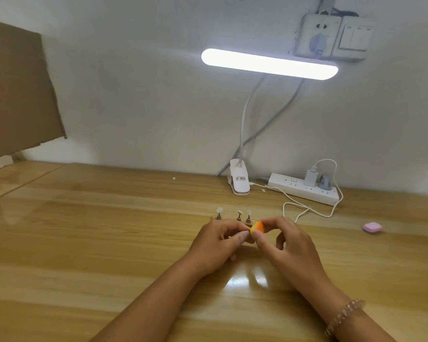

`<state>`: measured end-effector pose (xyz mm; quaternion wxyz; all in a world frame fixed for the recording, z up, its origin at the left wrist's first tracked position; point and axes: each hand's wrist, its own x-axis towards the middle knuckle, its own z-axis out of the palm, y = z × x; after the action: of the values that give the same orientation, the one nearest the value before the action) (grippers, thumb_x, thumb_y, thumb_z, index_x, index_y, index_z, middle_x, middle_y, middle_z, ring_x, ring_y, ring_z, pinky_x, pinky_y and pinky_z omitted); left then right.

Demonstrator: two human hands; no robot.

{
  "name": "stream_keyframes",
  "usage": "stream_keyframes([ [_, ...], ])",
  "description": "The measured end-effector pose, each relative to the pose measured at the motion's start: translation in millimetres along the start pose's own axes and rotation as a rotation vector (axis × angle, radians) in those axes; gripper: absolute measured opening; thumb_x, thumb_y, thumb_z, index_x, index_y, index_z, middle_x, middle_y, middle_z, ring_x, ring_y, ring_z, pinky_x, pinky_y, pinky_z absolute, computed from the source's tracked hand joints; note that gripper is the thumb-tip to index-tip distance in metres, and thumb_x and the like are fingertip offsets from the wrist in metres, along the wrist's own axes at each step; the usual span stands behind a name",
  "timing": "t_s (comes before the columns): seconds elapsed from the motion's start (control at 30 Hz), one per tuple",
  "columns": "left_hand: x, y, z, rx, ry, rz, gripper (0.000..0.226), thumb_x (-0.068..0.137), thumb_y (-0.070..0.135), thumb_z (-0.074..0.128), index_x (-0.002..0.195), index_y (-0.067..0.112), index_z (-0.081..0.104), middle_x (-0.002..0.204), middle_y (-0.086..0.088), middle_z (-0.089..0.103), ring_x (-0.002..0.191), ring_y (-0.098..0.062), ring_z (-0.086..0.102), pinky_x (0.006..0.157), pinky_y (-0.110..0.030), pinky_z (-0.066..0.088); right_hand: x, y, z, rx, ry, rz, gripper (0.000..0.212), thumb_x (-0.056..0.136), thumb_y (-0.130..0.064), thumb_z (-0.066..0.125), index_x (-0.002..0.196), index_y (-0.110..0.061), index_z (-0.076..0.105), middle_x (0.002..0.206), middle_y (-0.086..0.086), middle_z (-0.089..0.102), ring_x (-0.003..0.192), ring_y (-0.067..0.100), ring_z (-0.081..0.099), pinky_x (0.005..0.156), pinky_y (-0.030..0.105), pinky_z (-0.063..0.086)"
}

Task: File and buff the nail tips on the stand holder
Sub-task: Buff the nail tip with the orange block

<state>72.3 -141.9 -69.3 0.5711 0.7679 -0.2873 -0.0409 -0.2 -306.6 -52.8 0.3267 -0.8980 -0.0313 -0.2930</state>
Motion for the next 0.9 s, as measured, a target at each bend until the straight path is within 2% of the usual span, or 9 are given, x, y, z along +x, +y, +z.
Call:
stream_keyframes([
  [0.07, -0.2, 0.0, -0.7, -0.013, 0.009, 0.009, 0.018, 0.098, 0.013, 0.060, 0.097, 0.021, 0.075, 0.092, 0.003, 0.076, 0.066, -0.030, 0.063, 0.061, -0.033, 0.050, -0.3, 1.4, 0.5, -0.024, 0.008, -0.003, 0.017, 0.081, -0.040, 0.072, 0.094, -0.032, 0.064, 0.091, -0.017, 0.063, 0.063, 0.006, 0.051, 0.073, 0.034, 0.049],
  [0.17, 0.3, -0.6, -1.6, -0.005, 0.008, 0.010, 0.018, 0.099, 0.012, 0.057, 0.099, 0.016, 0.075, 0.086, -0.002, 0.073, 0.060, -0.020, 0.057, 0.061, -0.033, 0.047, -8.2, -5.2, 2.1, -0.050, -0.042, -0.095, 0.028, 0.077, -0.051, 0.069, 0.096, -0.034, 0.062, 0.092, -0.019, 0.062, 0.061, 0.011, 0.052, 0.068, 0.029, 0.048],
  [0.3, 0.3, 0.7, -0.5, -0.016, 0.012, 0.003, 0.017, 0.099, 0.014, 0.058, 0.099, 0.015, 0.075, 0.089, 0.002, 0.075, 0.063, -0.027, 0.061, 0.062, -0.033, 0.049, -1.2, -1.0, 1.0, -0.032, 0.037, 0.007, 0.024, 0.076, -0.047, 0.072, 0.092, -0.032, 0.062, 0.089, -0.018, 0.062, 0.062, 0.008, 0.052, 0.067, 0.035, 0.049],
  [0.43, -0.6, 0.4, -2.1, 0.019, 0.000, 0.015, 0.020, 0.099, 0.013, 0.057, 0.094, 0.022, 0.073, 0.076, 0.013, 0.068, 0.055, -0.014, 0.056, 0.059, -0.027, 0.045, -7.4, -6.4, 1.9, -0.048, -0.037, -0.089, 0.027, 0.076, -0.045, 0.075, 0.096, -0.032, 0.062, 0.091, -0.020, 0.062, 0.059, 0.012, 0.054, 0.068, 0.031, 0.048],
  [0.57, -1.4, 2.8, -0.7, 0.008, -0.012, 0.006, 0.020, 0.099, 0.014, 0.058, 0.093, 0.027, 0.073, 0.082, 0.011, 0.073, 0.069, -0.014, 0.066, 0.058, -0.028, 0.048, -1.1, -2.3, -0.6, -0.026, 0.036, -0.006, 0.026, 0.076, -0.046, 0.073, 0.094, -0.030, 0.064, 0.091, -0.018, 0.062, 0.059, 0.009, 0.054, 0.068, 0.035, 0.049],
  [0.67, -1.1, 0.9, -2.1, 0.058, -0.013, 0.012, 0.025, 0.099, 0.011, 0.056, 0.090, 0.029, 0.072, 0.081, 0.009, 0.069, 0.060, -0.016, 0.058, 0.060, -0.031, 0.048, -7.6, -7.2, 1.7, -0.029, -0.042, -0.094, 0.028, 0.075, -0.048, 0.073, 0.095, -0.031, 0.062, 0.093, -0.020, 0.062, 0.056, 0.011, 0.054, 0.069, 0.035, 0.050],
  [0.73, -1.1, 1.5, -1.8, 0.075, -0.015, 0.016, 0.026, 0.099, 0.014, 0.057, 0.088, 0.032, 0.071, 0.079, 0.011, 0.070, 0.060, -0.015, 0.059, 0.060, -0.029, 0.048, -4.5, -5.8, 0.6, 0.020, -0.021, -0.035, 0.027, 0.074, -0.049, 0.072, 0.092, -0.031, 0.063, 0.092, -0.019, 0.063, 0.058, 0.012, 0.056, 0.073, 0.037, 0.051],
  [0.8, -1.6, 3.5, -0.9, 0.065, -0.026, 0.015, 0.023, 0.099, 0.018, 0.059, 0.088, 0.034, 0.071, 0.080, 0.014, 0.072, 0.065, -0.016, 0.062, 0.059, -0.028, 0.048, 0.2, -0.4, -0.5, 0.015, 0.042, 0.025, 0.024, 0.076, -0.046, 0.073, 0.092, -0.030, 0.064, 0.090, -0.017, 0.063, 0.060, 0.009, 0.055, 0.070, 0.040, 0.051],
  [0.9, -2.3, 3.1, -2.2, 0.087, -0.020, 0.021, 0.028, 0.098, 0.014, 0.057, 0.086, 0.036, 0.070, 0.076, 0.017, 0.068, 0.059, -0.012, 0.059, 0.059, -0.029, 0.049, -5.5, -3.7, 1.2, -0.017, -0.013, -0.064, 0.026, 0.077, -0.051, 0.070, 0.094, -0.033, 0.062, 0.092, -0.019, 0.062, 0.057, 0.011, 0.055, 0.067, 0.036, 0.051],
])
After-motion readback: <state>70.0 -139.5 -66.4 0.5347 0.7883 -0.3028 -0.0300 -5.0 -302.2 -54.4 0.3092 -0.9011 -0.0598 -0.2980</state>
